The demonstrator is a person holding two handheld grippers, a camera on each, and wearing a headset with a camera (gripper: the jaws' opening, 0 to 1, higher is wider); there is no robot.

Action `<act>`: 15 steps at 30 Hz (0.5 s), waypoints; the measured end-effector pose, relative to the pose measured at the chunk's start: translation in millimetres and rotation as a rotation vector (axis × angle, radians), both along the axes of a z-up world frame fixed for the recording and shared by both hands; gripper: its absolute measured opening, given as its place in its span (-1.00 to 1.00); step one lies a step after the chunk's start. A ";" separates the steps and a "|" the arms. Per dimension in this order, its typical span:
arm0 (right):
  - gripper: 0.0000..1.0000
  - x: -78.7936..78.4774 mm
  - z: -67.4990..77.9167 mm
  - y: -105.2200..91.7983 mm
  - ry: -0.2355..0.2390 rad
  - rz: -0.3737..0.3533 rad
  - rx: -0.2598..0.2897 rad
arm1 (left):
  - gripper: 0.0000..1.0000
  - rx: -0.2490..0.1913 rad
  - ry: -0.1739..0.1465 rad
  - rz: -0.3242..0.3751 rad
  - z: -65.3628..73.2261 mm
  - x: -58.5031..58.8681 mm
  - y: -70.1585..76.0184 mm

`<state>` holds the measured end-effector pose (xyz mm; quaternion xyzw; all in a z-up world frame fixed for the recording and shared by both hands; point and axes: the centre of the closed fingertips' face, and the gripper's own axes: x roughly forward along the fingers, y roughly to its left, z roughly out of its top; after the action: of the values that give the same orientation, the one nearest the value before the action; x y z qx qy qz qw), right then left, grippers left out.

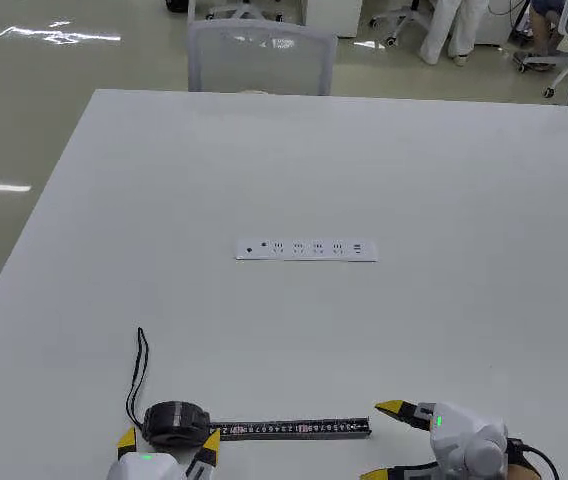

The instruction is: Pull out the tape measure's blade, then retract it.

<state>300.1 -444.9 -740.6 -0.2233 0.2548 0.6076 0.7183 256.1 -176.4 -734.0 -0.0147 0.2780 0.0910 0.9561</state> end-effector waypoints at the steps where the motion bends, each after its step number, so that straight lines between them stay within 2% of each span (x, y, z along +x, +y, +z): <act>1: 0.10 1.6 -1.7 -0.7 -0.001 0.007 -0.004 | 0.39 -0.002 0.001 0.002 0.4 0.4 -0.3; 5: -0.01 8.6 -8.4 -3.2 0.010 0.022 -0.013 | 0.37 -0.006 -0.005 0.033 -0.1 3.3 3.4; 8: -0.03 11.6 -11.0 -2.9 0.014 0.032 -0.016 | 0.35 -0.020 -0.021 0.071 1.7 5.0 8.6; 9: -0.05 12.9 -12.8 -2.8 0.016 0.035 -0.016 | 0.34 -0.032 -0.020 0.077 1.8 6.1 8.9; 15: -0.18 15.6 -20.8 -0.5 0.019 0.073 -0.033 | 0.29 -0.030 -0.017 0.088 -0.3 6.9 8.7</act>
<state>315.7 -445.4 -761.4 -0.2384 0.2631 0.6313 0.6895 263.1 -167.6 -734.3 -0.0421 0.2705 0.1286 0.9532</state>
